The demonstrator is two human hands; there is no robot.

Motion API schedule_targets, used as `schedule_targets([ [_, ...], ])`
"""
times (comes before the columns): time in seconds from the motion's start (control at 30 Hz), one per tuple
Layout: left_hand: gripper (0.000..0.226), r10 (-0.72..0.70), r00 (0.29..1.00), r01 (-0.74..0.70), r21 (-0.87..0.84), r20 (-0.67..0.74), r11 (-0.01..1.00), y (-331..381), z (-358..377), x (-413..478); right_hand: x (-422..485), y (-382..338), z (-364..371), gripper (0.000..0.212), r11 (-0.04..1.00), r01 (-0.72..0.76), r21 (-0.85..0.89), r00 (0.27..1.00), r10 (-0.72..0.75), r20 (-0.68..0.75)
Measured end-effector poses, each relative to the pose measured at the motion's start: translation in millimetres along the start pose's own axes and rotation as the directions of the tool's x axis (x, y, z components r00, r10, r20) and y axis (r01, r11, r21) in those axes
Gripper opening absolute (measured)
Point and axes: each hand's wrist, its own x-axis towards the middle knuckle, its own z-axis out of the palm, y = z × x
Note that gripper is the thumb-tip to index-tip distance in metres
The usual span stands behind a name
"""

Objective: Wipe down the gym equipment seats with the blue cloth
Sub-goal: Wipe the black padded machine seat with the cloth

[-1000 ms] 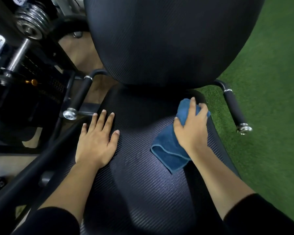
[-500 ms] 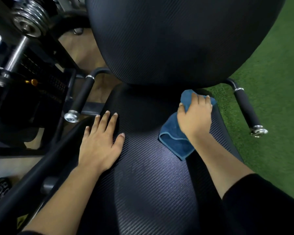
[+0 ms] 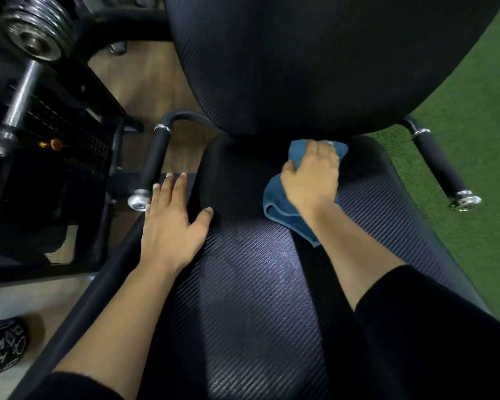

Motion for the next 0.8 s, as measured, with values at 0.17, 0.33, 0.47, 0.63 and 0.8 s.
schedule_targets([
  [0.17,0.072,-0.010,1.000,0.010,0.012,0.016,1.000,-11.1,-9.7,-2.1,-27.7,-53.5,15.0,0.066,0.989,0.145,0.025,0.987,-0.146,0.068],
  [0.33,0.064,-0.013,1.000,0.013,0.004,0.024,1.000,-8.5,-15.4,-6.6,-39.5,-61.9,16.0,0.060,0.971,0.232,0.055,0.964,-0.237,0.119],
  [0.47,0.062,0.013,0.999,-0.014,0.027,0.036,1.000,-2.6,-14.8,-13.9,-49.2,-41.3,4.9,0.062,0.959,0.278,0.049,0.945,-0.283,0.165],
  [0.63,0.061,0.036,0.998,-0.039,0.042,0.052,0.998,11.4,-6.4,-21.8,-70.7,-10.1,-15.3,0.063,0.941,0.336,0.050,0.919,-0.339,0.200],
  [0.8,0.060,0.041,0.995,-0.051,0.109,0.093,0.993,21.8,9.3,-30.6,-85.8,15.5,-32.8,0.069,0.924,0.379,0.054,0.883,-0.379,0.276],
])
